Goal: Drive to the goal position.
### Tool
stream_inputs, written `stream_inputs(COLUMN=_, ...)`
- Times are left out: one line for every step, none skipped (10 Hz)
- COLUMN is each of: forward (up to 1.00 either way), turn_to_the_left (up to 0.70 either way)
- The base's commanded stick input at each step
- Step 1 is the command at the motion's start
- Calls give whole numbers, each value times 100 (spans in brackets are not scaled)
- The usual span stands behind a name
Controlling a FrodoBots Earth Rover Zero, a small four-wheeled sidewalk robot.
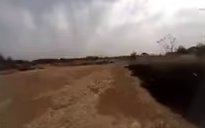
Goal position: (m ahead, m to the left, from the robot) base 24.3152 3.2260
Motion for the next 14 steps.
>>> stream_inputs(forward=50, turn_to_the_left=0)
stream_inputs(forward=50, turn_to_the_left=0)
stream_inputs(forward=50, turn_to_the_left=0)
stream_inputs(forward=50, turn_to_the_left=0)
stream_inputs(forward=50, turn_to_the_left=0)
stream_inputs(forward=50, turn_to_the_left=0)
stream_inputs(forward=50, turn_to_the_left=0)
stream_inputs(forward=50, turn_to_the_left=0)
stream_inputs(forward=50, turn_to_the_left=0)
stream_inputs(forward=50, turn_to_the_left=0)
stream_inputs(forward=50, turn_to_the_left=0)
stream_inputs(forward=50, turn_to_the_left=0)
stream_inputs(forward=50, turn_to_the_left=0)
stream_inputs(forward=50, turn_to_the_left=0)
